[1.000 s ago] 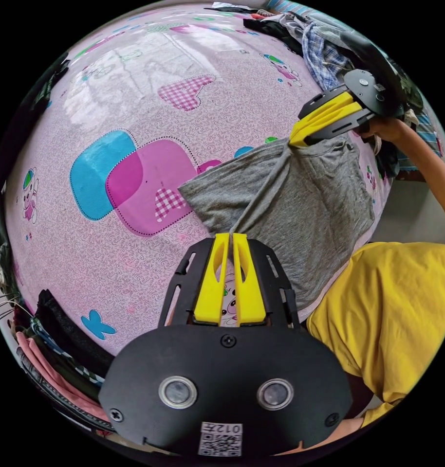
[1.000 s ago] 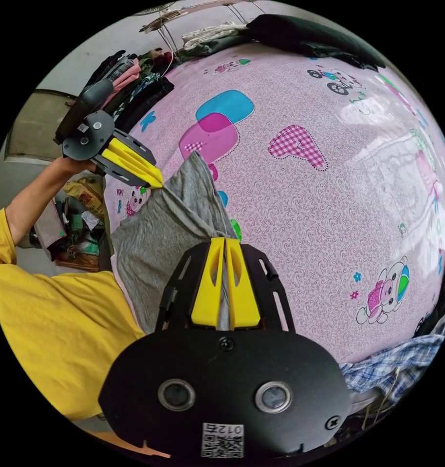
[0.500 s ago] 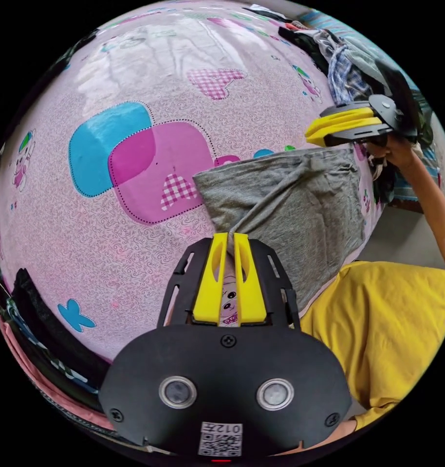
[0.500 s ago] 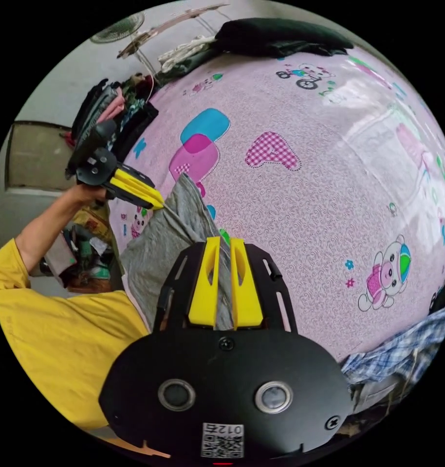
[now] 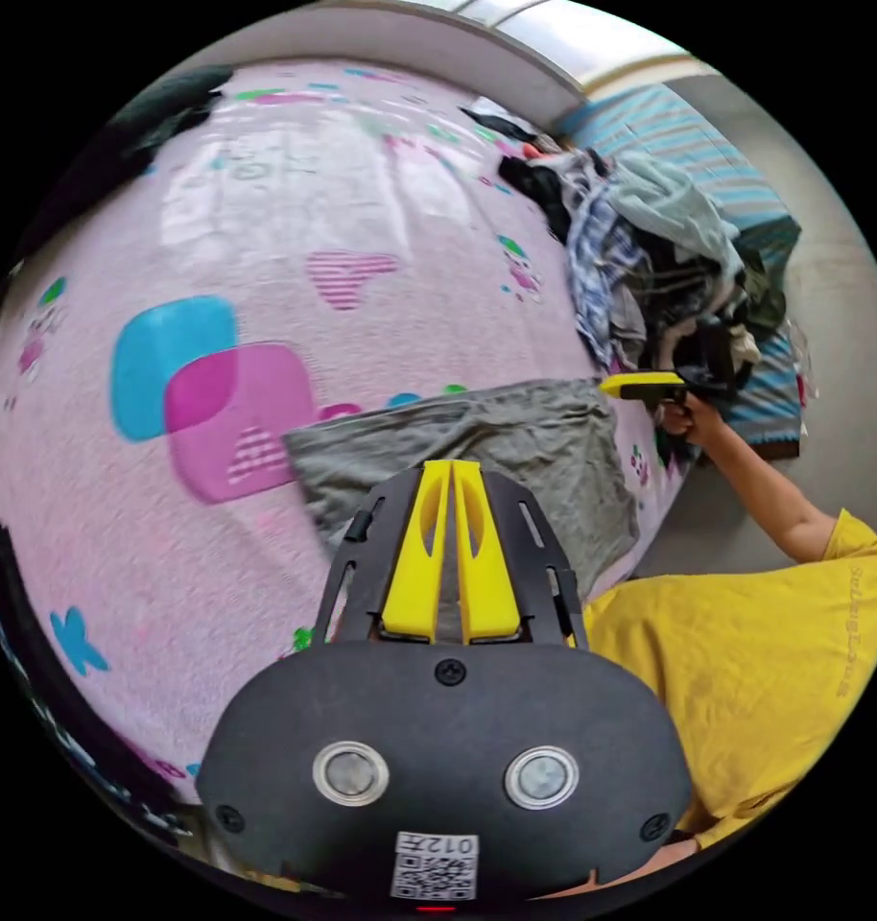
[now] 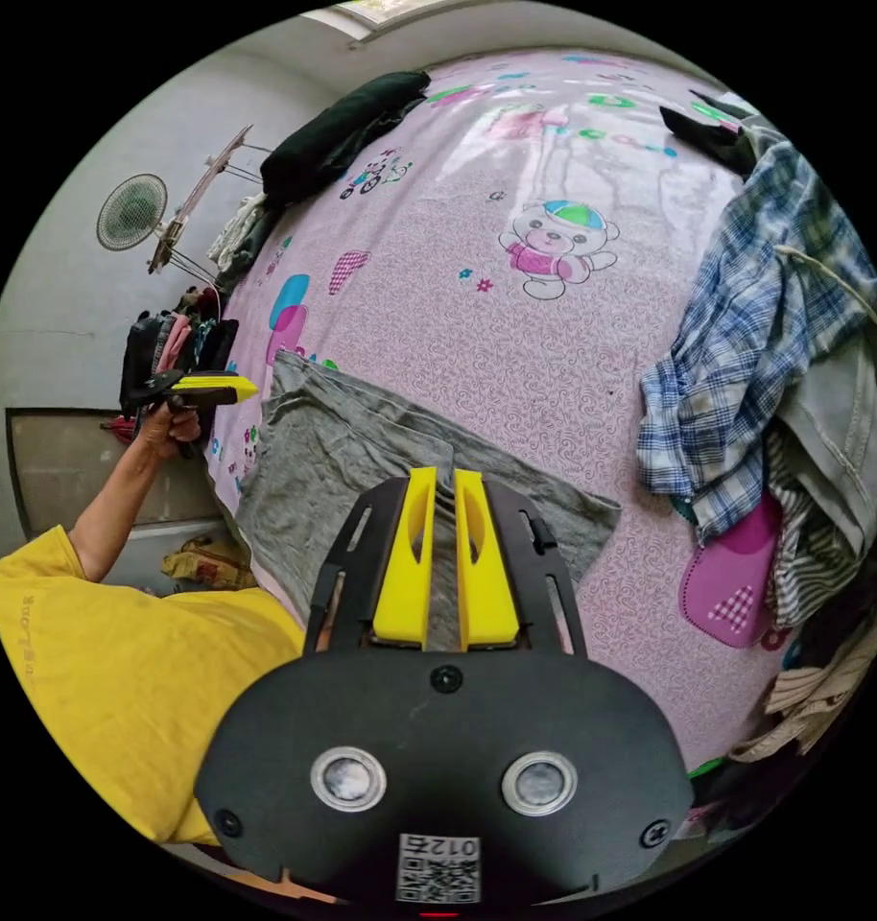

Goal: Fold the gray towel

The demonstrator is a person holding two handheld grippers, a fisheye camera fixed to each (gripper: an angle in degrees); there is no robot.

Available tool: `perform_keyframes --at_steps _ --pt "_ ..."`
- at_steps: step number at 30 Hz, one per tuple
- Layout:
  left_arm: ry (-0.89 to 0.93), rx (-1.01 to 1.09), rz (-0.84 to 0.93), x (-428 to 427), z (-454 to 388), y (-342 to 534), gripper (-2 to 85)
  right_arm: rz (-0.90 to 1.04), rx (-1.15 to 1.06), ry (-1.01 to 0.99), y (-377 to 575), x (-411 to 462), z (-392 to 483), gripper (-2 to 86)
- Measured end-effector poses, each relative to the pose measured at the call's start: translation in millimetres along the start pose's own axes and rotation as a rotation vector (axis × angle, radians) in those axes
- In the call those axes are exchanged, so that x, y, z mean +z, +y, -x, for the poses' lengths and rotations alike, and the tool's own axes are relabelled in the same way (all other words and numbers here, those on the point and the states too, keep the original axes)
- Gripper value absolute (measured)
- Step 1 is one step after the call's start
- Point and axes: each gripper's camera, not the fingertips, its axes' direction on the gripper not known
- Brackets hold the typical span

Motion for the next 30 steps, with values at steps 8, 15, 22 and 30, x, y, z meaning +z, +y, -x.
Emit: perform_keyframes --at_steps 8,15,22,30 --pt "-0.011 0.050 0.143 71 -26 -56 0.4 0.098 0.141 -0.101 -15 0 -7 1.7" --pt "-0.040 0.014 0.216 91 6 -54 0.4 0.148 0.064 -0.042 -16 -10 4 0.5" --pt "-0.018 -0.006 0.212 97 25 -45 0.4 0.169 -0.219 0.140 -15 -26 37 0.4" --pt "0.025 -0.028 0.201 103 33 -31 0.4 0.089 -0.086 0.103 5 -50 25 1.6"
